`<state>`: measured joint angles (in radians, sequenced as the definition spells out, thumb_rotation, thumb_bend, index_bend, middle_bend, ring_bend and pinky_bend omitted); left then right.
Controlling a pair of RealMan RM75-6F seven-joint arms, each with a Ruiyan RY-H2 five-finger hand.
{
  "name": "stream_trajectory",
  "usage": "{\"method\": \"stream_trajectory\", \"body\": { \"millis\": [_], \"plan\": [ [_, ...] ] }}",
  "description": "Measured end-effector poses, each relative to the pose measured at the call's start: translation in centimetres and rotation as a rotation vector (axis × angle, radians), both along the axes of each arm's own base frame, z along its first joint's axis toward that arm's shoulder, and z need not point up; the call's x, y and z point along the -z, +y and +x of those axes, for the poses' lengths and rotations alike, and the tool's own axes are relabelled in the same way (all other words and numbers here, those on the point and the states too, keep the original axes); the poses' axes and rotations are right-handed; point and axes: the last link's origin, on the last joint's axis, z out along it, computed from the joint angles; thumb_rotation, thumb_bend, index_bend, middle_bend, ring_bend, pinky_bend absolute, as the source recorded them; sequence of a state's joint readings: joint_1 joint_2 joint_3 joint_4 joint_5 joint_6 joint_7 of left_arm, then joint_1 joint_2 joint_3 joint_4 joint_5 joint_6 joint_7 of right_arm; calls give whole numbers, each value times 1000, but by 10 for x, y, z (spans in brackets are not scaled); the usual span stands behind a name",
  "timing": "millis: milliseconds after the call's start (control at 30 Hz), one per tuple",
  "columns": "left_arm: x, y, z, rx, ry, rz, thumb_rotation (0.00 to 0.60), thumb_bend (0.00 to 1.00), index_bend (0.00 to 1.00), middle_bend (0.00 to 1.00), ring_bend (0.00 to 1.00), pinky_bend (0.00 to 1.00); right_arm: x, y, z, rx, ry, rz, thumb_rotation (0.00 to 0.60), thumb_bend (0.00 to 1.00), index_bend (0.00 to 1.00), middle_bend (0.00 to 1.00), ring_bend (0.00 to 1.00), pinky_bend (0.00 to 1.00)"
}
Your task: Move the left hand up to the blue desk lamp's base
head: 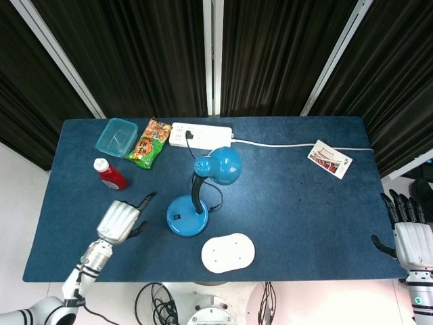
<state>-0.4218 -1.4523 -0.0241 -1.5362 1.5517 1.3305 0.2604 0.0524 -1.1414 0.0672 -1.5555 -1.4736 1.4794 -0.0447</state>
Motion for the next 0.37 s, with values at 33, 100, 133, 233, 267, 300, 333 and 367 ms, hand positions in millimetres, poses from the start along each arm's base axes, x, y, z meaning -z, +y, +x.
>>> {"method": "stream_trajectory", "body": {
  "millis": [33,100,133,233,267,300,333,367],
  "plan": [
    [-11,-2,-6,-17,-9,44,600,98,85,353,267,419,0,0,1,-2,1,2,600,143,0,0,0,0],
    [-35,-10,-24,-72,-5,122,600,25,27,92,41,137,1,0,1,-4,4,4,600,143,0,0,0,0],
    [-43,-13,-31,-96,1,141,600,11,13,32,7,56,1,0,2,-4,6,4,600,143,0,0,0,0],
    [-69,-18,-51,-167,38,159,600,0,7,0,0,0,2,0,2,6,4,6,600,142,0,0,0,0],
    [-76,-21,-59,-191,49,158,600,0,7,0,0,0,3,-1,1,11,4,8,600,142,0,0,0,0],
    [-83,-26,-68,-224,54,156,600,0,7,0,0,0,3,-1,2,14,6,10,600,142,0,0,0,0],
    [-88,-31,-73,-244,51,156,600,0,7,0,0,0,4,-1,2,15,8,13,600,143,0,0,0,0],
    [-91,-35,-78,-260,47,155,600,0,7,0,0,0,4,-1,3,15,10,14,600,143,0,0,0,0]
  ]
}}
